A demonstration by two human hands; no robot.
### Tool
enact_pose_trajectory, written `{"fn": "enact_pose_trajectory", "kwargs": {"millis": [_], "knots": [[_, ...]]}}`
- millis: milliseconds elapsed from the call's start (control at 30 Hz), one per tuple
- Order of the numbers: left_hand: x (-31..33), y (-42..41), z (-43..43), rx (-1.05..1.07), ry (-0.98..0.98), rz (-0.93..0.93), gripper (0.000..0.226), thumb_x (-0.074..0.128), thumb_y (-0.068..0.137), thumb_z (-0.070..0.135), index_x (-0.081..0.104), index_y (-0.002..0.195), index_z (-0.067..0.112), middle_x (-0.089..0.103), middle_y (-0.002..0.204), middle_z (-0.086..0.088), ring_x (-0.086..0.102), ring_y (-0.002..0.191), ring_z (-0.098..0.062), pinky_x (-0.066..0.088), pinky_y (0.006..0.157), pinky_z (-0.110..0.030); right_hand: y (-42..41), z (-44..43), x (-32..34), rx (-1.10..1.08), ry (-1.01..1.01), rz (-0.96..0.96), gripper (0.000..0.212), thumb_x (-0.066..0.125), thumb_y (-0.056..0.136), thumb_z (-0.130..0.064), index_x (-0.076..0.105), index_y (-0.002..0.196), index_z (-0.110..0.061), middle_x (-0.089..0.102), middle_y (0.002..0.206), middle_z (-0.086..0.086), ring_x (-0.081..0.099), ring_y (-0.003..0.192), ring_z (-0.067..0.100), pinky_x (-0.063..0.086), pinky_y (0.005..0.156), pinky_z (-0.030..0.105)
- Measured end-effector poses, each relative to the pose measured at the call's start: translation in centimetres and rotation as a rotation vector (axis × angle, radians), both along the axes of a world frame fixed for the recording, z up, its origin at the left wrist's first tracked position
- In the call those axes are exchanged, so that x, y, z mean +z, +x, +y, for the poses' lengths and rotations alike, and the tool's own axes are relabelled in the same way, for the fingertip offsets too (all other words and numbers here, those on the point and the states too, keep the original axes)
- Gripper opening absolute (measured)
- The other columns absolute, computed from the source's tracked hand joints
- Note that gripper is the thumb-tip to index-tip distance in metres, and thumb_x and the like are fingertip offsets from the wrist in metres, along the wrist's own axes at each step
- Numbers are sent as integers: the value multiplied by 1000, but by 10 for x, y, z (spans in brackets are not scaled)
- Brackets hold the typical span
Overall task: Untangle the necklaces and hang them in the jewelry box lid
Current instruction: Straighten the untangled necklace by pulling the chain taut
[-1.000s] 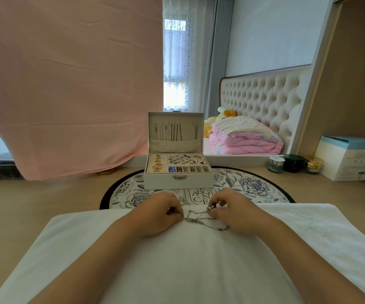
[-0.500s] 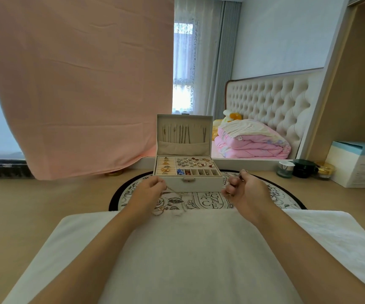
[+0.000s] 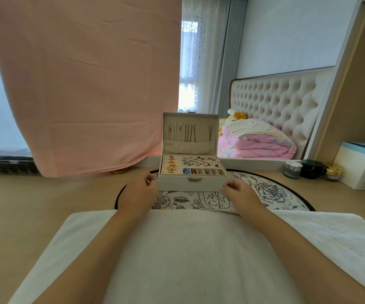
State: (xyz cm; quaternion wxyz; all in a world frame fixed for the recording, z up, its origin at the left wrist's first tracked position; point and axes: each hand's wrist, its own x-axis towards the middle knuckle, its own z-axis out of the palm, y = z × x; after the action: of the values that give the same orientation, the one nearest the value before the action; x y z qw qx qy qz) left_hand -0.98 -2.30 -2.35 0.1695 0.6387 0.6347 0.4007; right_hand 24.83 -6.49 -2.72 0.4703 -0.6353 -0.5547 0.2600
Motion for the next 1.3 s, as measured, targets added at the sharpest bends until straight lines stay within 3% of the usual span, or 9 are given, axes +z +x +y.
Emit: {"fn": "enact_pose_trajectory", "kwargs": {"millis": [100, 233, 400, 567, 800, 933, 1067, 1167, 1300], "knots": [[0, 6, -4, -162, -11, -110, 14, 51, 96, 21, 61, 87, 25, 65, 72, 4, 55, 60, -14, 40, 57, -28, -6, -3, -5, 139, -111, -208, 9, 63, 90, -24, 71, 88, -28, 65, 74, -15, 57, 70, 10, 47, 72, 31], [7, 18, -17, -391, -60, -329, 15, 59, 94, 12, 67, 83, 17, 69, 76, -3, 59, 57, -17, 47, 54, -28, -24, -8, 3, 209, -129, -380, 33, 60, 80, -33, 71, 109, -47, 64, 121, -13, 58, 114, 9, 48, 100, 33], [16, 23, -27, -537, -70, -377, 14, 62, 95, 11, 72, 88, 17, 72, 80, -4, 64, 56, -20, 47, 50, -26, -47, -6, 19, 367, -32, -21, 28, 70, 93, -29, 73, 121, -27, 74, 113, -11, 66, 110, 1, 50, 103, 30], [16, 24, -27, -551, -49, -339, 12, 64, 95, 11, 73, 89, 16, 73, 80, -6, 66, 56, -21, 48, 51, -29, -56, -3, 23, 293, -24, -32, 3, 78, 86, -25, 81, 85, -25, 78, 84, -5, 72, 89, 11, 56, 92, 33], [13, 21, -24, -479, -36, -155, 10, 70, 90, 18, 75, 83, 23, 74, 76, 5, 72, 65, -14, 52, 54, -23, -55, -3, 16, 288, -16, -16, 14, 79, 86, -24, 80, 72, -27, 72, 73, 11, 58, 66, 13, 48, 66, 34], [11, 21, -23, -492, -85, 9, 12, 67, 90, 20, 77, 87, 26, 76, 76, 10, 73, 70, -9, 61, 70, -29, -54, -2, 13, 244, -14, -103, 15, 78, 85, -21, 77, 70, -24, 54, 46, -12, 44, 42, 0, 36, 51, 21], [9, 25, -22, -464, 6, 93, 10, 64, 93, 23, 72, 92, 28, 74, 81, 10, 68, 76, -4, 58, 74, -29, -56, -3, 12, 242, 13, -184, 10, 73, 87, -22, 78, 78, -23, 58, 50, -15, 50, 46, -2, 39, 54, 21], [13, 25, -24, -458, 93, 69, 10, 68, 93, 23, 75, 89, 29, 70, 84, 13, 64, 80, -1, 49, 71, -21, -58, -6, 15, 267, -9, -204, 18, 69, 87, -20, 76, 101, -30, 68, 75, -19, 62, 70, -3, 46, 66, 19], [19, 18, -24, -471, 141, 78, 8, 74, 89, 25, 80, 91, 29, 69, 85, 14, 63, 77, -2, 42, 64, -10, -62, -10, 17, 342, -22, 59, 20, 79, 83, -9, 77, 96, -24, 79, 89, -4, 72, 84, 7, 56, 76, 18]]}}
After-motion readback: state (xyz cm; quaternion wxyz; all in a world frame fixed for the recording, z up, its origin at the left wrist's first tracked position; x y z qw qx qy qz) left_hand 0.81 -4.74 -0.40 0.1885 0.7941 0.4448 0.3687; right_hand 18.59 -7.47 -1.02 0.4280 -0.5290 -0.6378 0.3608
